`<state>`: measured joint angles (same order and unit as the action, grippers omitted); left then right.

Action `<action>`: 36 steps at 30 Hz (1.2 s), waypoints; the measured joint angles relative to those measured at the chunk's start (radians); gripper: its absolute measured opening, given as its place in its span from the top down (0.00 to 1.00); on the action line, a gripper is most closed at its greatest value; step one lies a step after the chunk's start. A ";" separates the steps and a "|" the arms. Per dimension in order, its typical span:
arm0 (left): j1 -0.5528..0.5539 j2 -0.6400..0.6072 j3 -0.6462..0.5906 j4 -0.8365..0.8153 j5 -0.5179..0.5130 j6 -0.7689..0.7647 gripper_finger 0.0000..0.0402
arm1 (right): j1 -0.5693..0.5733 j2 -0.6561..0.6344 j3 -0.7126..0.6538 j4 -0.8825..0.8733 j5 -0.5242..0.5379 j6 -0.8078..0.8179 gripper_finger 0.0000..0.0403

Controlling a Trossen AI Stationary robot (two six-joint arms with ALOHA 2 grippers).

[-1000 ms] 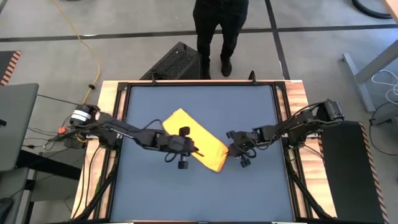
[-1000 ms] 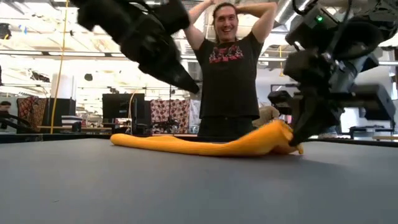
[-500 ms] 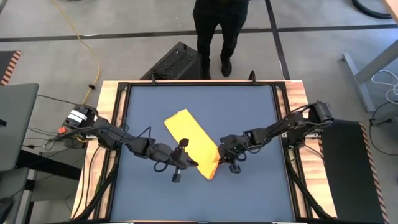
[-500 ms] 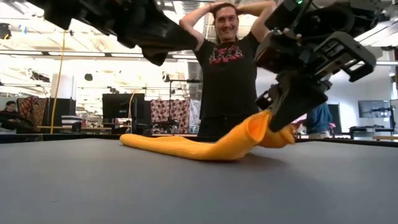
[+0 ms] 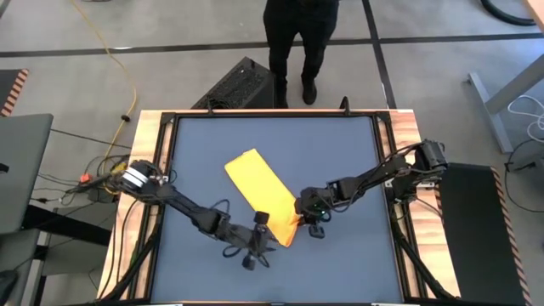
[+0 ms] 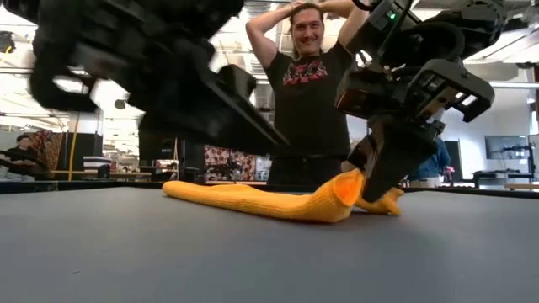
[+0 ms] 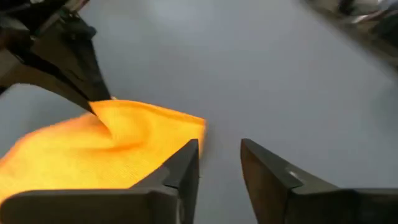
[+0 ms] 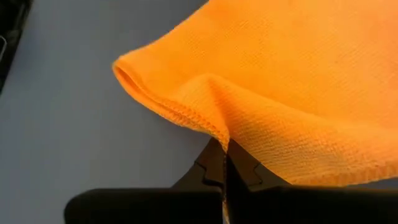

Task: Roll towel into tight, uniform cylinder
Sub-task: Roll the orange microfiber towel

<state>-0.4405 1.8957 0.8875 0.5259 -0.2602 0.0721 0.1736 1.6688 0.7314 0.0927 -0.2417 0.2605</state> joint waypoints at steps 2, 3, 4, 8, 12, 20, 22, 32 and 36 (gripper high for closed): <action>0.001 0.040 0.055 -0.008 -0.047 0.013 0.68 | 0.003 -0.006 0.000 -0.035 0.000 0.002 0.95; 0.002 0.052 0.079 -0.025 -0.063 0.014 0.67 | 0.004 -0.007 0.000 -0.038 0.000 0.001 0.94; 0.002 0.066 0.104 -0.050 -0.084 0.011 0.66 | 0.004 -0.007 0.000 -0.043 0.000 0.001 0.94; 0.011 0.092 0.189 -0.209 -0.099 -0.014 0.65 | 0.004 -0.007 0.000 -0.054 0.000 -0.003 0.94; 0.025 0.102 0.250 -0.309 -0.096 -0.016 0.65 | 0.004 -0.007 0.000 -0.057 0.000 -0.008 0.94; 0.047 0.117 0.262 -0.354 -0.015 -0.053 0.65 | 0.003 -0.007 0.000 -0.056 0.001 -0.022 0.94; 0.048 0.138 0.263 -0.349 -0.003 -0.077 0.65 | 0.002 -0.007 0.000 -0.058 0.001 -0.026 0.94; 0.047 0.183 0.262 -0.284 0.000 -0.111 0.67 | -0.006 -0.007 0.000 -0.064 0.001 -0.031 0.94; 0.050 0.183 0.262 -0.286 -0.025 -0.135 0.80 | 0.000 -0.007 0.000 -0.089 -0.017 -0.025 0.94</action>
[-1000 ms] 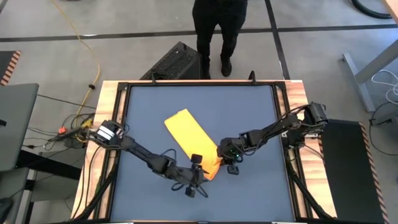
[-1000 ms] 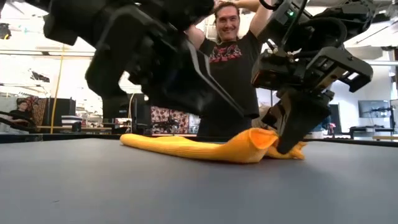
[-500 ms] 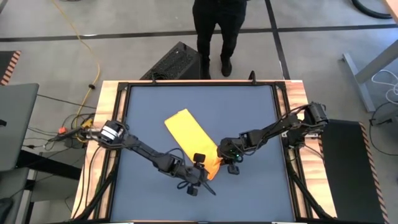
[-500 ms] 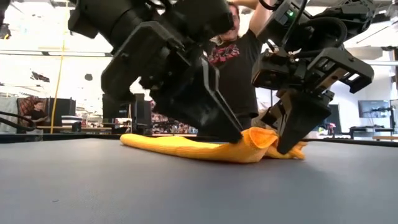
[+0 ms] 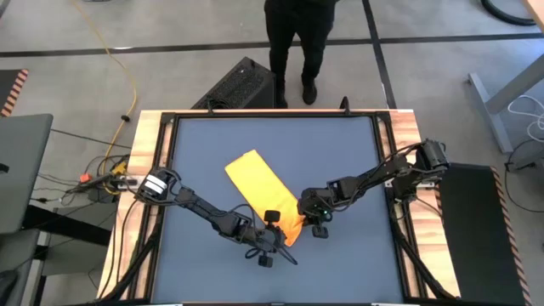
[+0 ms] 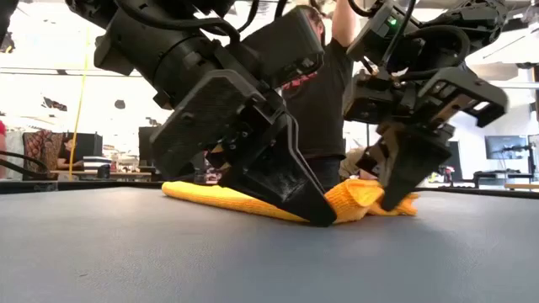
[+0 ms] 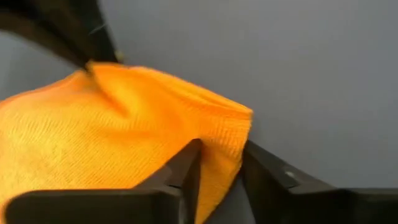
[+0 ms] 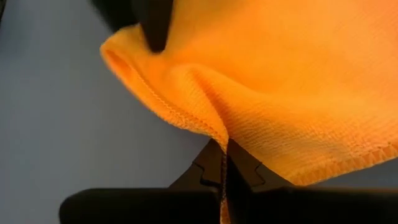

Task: Roll towel into tight, uniform cylinder
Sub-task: Roll the orange microfiber towel

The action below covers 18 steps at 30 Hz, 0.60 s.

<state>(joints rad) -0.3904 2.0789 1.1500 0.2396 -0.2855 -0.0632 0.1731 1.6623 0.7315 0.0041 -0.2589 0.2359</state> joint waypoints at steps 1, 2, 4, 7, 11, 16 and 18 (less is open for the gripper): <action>0.001 0.000 0.000 -0.003 -0.003 -0.014 0.86 | 0.002 0.000 0.000 -0.006 -0.004 0.001 0.94; 0.001 0.000 0.000 -0.003 -0.011 -0.028 0.92 | 0.005 0.000 0.000 -0.012 -0.005 0.002 0.93; 0.000 0.000 0.000 0.004 -0.035 -0.051 0.97 | 0.011 -0.001 0.001 -0.024 -0.012 0.004 0.93; -0.004 -0.017 -0.002 0.025 -0.065 -0.054 0.99 | 0.018 -0.006 0.001 -0.048 -0.059 0.015 0.94; -0.011 -0.112 -0.002 0.010 -0.140 0.003 1.00 | 0.023 -0.052 0.000 -0.094 -0.087 0.020 0.94; -0.004 -0.255 -0.003 -0.071 -0.174 0.040 1.00 | 0.006 -0.173 0.002 -0.102 -0.087 0.002 0.94; 0.003 -0.310 -0.003 -0.073 -0.173 0.042 1.00 | -0.007 -0.234 0.025 -0.128 -0.086 -0.001 0.94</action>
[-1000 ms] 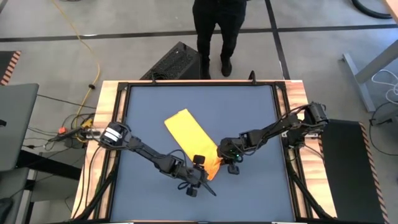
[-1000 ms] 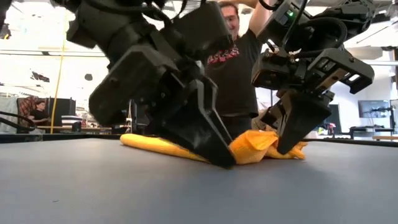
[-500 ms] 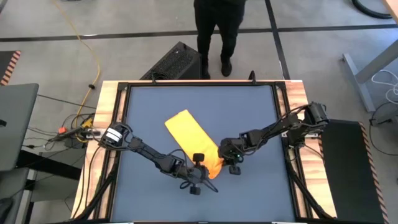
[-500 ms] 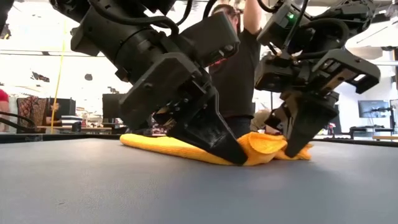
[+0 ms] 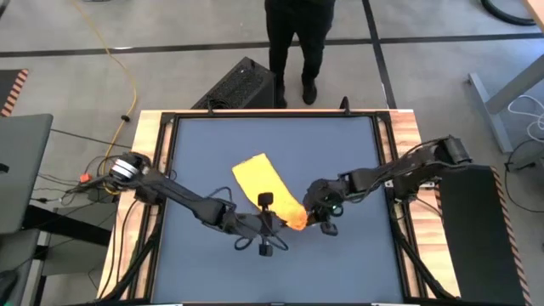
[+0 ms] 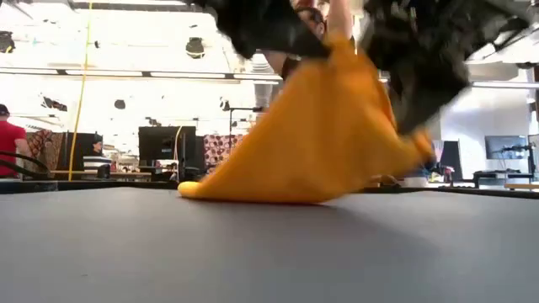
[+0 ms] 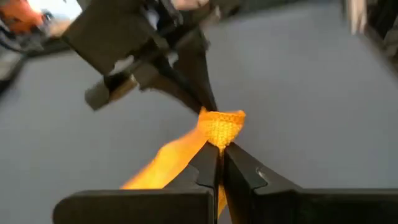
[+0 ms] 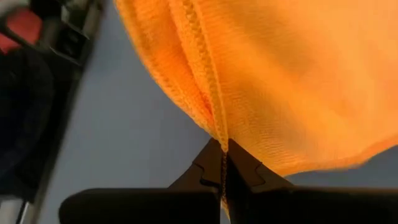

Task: Roll towel into tight, uniform cylinder
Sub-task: Roll the orange microfiber towel

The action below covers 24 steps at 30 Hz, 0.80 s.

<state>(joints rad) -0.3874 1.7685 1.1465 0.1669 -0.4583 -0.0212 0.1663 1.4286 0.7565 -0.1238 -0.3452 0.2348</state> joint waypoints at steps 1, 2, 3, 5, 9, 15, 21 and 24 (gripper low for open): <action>0.000 -0.028 0.000 0.001 -0.001 0.006 1.00 | -0.006 -0.030 0.020 -0.023 0.001 -0.004 0.94; 0.001 -0.055 0.000 0.008 -0.002 0.011 1.00 | -0.009 -0.059 0.046 -0.050 0.001 -0.012 0.94; 0.000 -0.084 0.000 0.011 -0.008 0.022 1.00 | -0.012 -0.087 0.077 -0.078 0.002 -0.027 0.94; 0.000 -0.131 0.000 0.015 -0.014 0.035 1.00 | -0.010 -0.137 0.153 -0.150 0.004 -0.062 0.94; -0.009 -0.210 0.000 0.052 -0.011 0.052 1.00 | 0.022 -0.198 0.355 -0.305 0.022 -0.123 0.94; -0.049 -0.272 0.001 0.184 0.008 0.136 1.00 | 0.082 -0.186 0.663 -0.497 0.072 -0.161 0.94; -0.042 -0.299 0.001 0.225 -0.027 0.220 1.00 | 0.073 -0.100 0.848 -0.624 0.176 -0.265 0.95; -0.008 -0.314 0.001 0.191 -0.056 0.270 1.00 | 0.014 -0.053 0.877 -0.691 0.192 -0.335 0.95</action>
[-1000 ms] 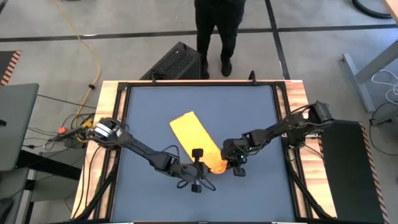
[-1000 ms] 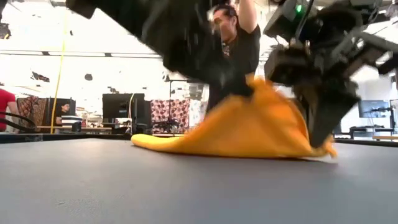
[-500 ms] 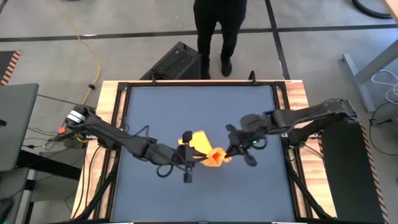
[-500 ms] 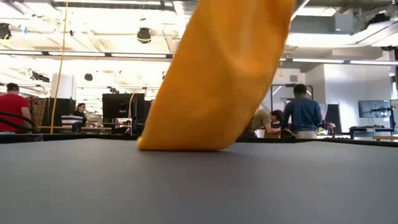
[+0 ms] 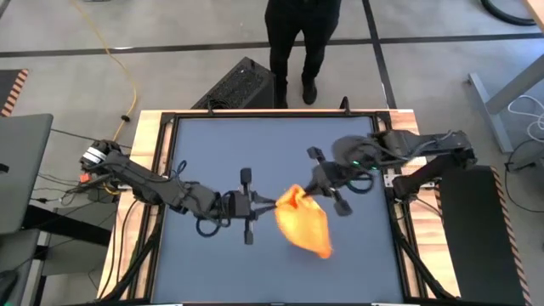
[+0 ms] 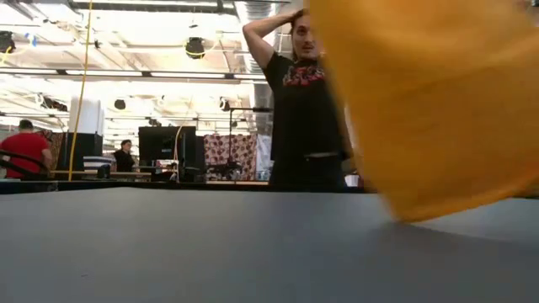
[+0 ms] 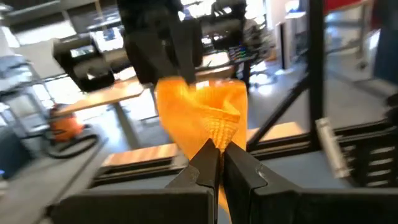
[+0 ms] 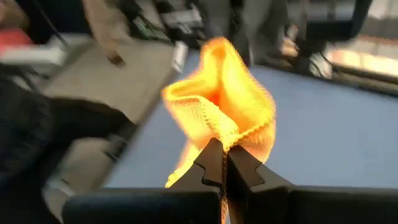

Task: Roll towel into tight, uniform cylinder
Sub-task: Roll the orange microfiber towel

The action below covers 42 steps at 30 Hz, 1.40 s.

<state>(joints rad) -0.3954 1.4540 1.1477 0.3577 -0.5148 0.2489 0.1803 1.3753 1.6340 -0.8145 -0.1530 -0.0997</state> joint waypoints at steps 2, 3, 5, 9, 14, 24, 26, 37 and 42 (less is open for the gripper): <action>0.040 -0.015 0.000 -0.041 -0.002 0.023 1.00 | -0.059 0.025 0.010 -0.030 0.002 -0.081 0.95; 0.065 -0.025 0.000 -0.060 0.003 0.037 1.00 | -0.091 0.037 0.018 -0.050 0.002 -0.130 0.95; 0.122 -0.055 0.000 -0.107 0.012 0.068 1.00 | -0.169 0.060 0.051 -0.086 0.007 -0.223 0.95; 0.253 -0.143 0.007 -0.173 0.027 0.164 1.00 | -0.298 0.112 0.156 -0.123 0.146 -0.340 0.95; 0.368 -0.207 0.045 -0.278 0.196 0.196 1.00 | -0.348 0.169 0.256 -0.158 0.195 -0.409 0.95; 0.189 0.106 -0.183 -0.173 0.489 -0.169 1.00 | -0.067 0.221 -0.272 -0.147 0.019 -0.095 0.95; 0.125 0.239 -0.231 0.051 0.511 -0.233 1.00 | 0.026 0.220 -0.411 -0.032 0.009 0.022 0.95; -0.011 0.580 -0.153 0.396 0.538 -0.452 1.00 | 0.293 0.230 -0.659 0.390 -0.090 0.477 0.94; -0.015 0.581 -0.132 0.366 0.549 -0.483 1.00 | 0.292 0.213 -0.660 0.345 -0.171 0.482 0.84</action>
<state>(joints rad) -0.4102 2.0346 1.0153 0.7241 0.0340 -0.2341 0.4719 1.5884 0.9741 -0.4697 -0.3236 0.3826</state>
